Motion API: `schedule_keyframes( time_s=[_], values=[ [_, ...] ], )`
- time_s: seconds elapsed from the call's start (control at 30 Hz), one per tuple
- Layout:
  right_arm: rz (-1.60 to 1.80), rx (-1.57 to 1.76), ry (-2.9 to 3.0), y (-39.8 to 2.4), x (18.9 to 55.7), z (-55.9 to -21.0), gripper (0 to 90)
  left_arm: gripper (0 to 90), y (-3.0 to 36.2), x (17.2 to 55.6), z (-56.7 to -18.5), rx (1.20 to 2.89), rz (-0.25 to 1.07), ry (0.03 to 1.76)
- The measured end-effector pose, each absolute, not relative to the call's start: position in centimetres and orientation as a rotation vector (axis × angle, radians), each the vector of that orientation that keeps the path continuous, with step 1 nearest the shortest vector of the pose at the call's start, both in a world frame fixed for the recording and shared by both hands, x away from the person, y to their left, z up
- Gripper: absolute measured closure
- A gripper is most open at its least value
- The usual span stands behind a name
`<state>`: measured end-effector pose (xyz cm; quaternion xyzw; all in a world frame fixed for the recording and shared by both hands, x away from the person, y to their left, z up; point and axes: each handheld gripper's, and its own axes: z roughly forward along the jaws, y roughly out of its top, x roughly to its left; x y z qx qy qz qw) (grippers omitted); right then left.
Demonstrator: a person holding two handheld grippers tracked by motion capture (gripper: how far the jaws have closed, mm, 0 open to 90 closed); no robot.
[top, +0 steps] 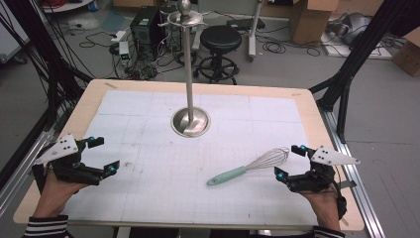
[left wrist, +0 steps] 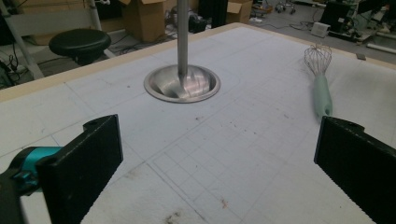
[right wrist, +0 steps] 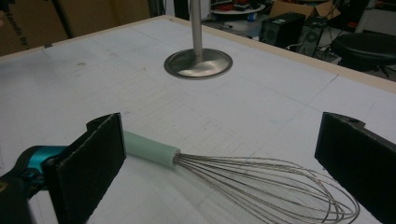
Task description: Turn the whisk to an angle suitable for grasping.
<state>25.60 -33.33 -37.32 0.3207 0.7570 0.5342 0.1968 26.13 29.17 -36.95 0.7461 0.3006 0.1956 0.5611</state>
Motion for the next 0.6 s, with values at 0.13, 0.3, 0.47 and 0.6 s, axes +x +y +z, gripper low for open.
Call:
schedule_keyframes(
  time_s=[0.13,0.3,0.47,0.6],
  values=[
    [1.492,0.880,2.136,-33.2,25.7,-37.1,0.8,1.7,29.2,26.0,-37.0,1.762,0.466,0.712],
    [1.469,0.856,2.163,-32.9,26.1,-36.5,0.8,1.7,29.7,25.7,-37.1,1.764,0.471,0.717],
    [1.448,0.831,2.188,-32.3,26.3,-36.2,0.8,1.7,29.8,25.5,-37.1,1.768,0.466,0.711],
    [1.436,0.819,2.220,-31.8,26.5,-36.3,0.8,1.7,29.7,25.4,-37.1,1.769,0.468,0.710]
  ],
)
